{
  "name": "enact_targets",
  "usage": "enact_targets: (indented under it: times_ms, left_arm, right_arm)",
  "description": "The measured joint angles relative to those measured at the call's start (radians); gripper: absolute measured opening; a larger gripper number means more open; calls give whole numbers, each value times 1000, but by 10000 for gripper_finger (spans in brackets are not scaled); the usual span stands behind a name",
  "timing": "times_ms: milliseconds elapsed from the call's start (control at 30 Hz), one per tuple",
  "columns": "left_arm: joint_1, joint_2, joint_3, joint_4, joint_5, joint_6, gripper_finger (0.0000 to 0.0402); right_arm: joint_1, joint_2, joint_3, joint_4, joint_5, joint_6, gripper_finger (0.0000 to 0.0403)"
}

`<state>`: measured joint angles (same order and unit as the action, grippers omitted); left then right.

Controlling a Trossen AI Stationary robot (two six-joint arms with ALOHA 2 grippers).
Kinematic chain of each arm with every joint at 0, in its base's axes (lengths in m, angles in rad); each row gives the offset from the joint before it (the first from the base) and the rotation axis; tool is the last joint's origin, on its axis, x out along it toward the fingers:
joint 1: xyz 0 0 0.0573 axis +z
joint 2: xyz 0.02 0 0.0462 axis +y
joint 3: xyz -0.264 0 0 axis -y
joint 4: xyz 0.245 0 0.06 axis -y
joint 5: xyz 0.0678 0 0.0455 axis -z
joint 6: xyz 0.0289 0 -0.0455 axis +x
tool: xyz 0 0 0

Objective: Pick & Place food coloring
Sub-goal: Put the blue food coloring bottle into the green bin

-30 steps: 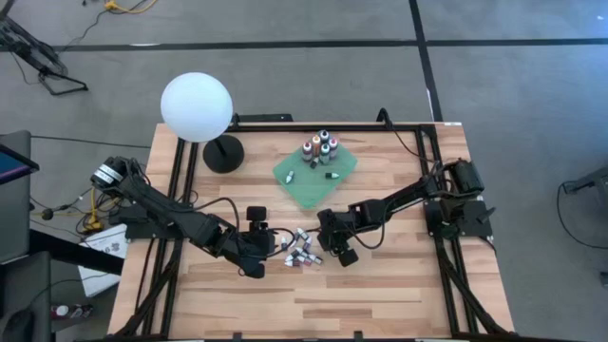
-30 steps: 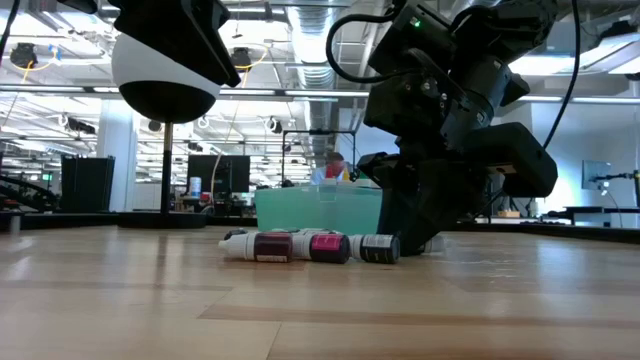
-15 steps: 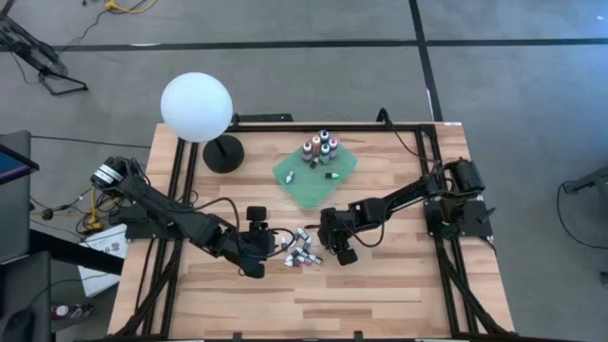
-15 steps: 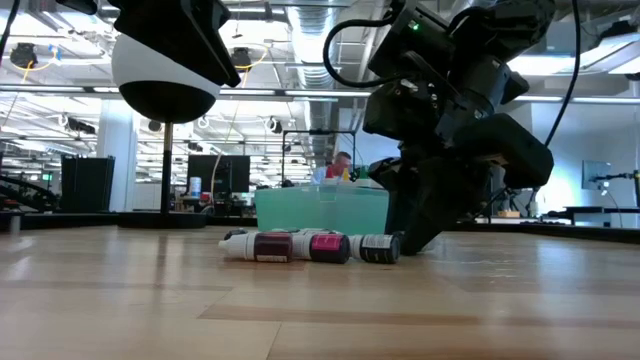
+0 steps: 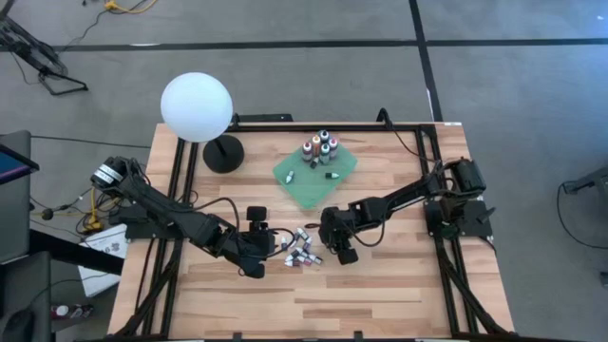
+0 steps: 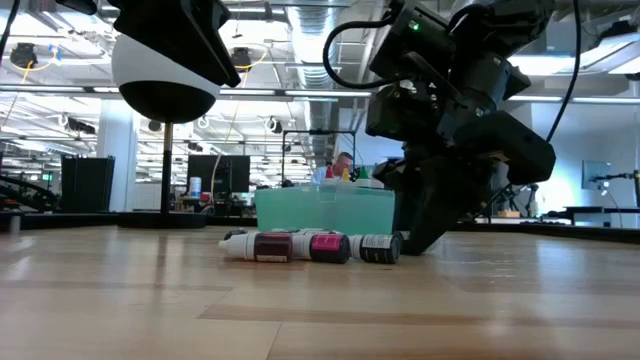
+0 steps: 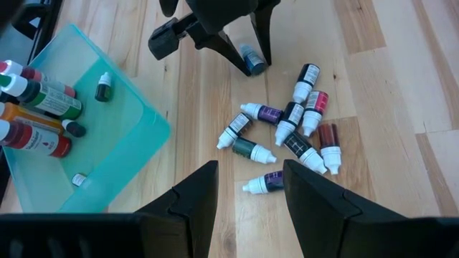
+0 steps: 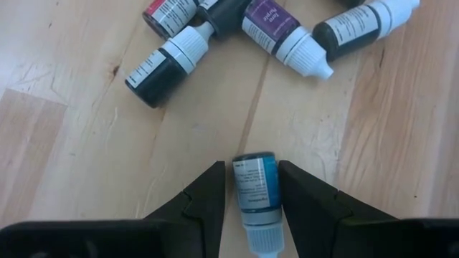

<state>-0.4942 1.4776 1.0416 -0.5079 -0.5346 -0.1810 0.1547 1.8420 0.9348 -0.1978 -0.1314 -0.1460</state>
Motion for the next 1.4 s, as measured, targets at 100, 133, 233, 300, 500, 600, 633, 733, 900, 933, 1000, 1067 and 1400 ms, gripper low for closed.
enact_targets:
  times_ms: [100,133,233,300,500,600,633,733,900,933,1000,1067,1400]
  left_arm:
    - [0,0,0,0,1,0,151]
    - [0,0,0,0,2,0,151]
    - [0,0,0,0,2,0,151]
    - [0,0,0,-1,2,0,151]
    - [0,0,0,-5,1,0,151]
    - [0,0,0,-6,1,0,151]
    - [0,0,0,-9,1,0,151]
    - [0,0,0,-17,1,-1,151]
    - [0,0,0,-18,1,-2,151]
    - [0,0,0,-18,1,-2,151]
    - [0,0,0,-18,1,-4,151]
    - [0,0,0,-18,1,-5,151]
    - [0,0,0,-28,0,-7,151]
  right_arm:
    - [0,0,0,-2,0,7,123]
    - [0,0,0,-2,0,8,123]
    - [0,0,0,-3,0,8,123]
    - [0,1,0,-3,0,8,123]
    - [0,2,-2,1,-1,8,122]
    - [0,2,-2,1,-1,7,118]
    - [0,2,-2,1,-1,8,115]
    - [0,2,-2,2,-1,7,107]
    - [0,2,-3,4,-1,7,97]
    - [0,3,-3,4,-1,7,95]
    - [0,3,-3,4,-1,7,93]
    - [0,3,-3,5,-2,7,92]
    - [2,-43,-11,-28,-1,-1,84]
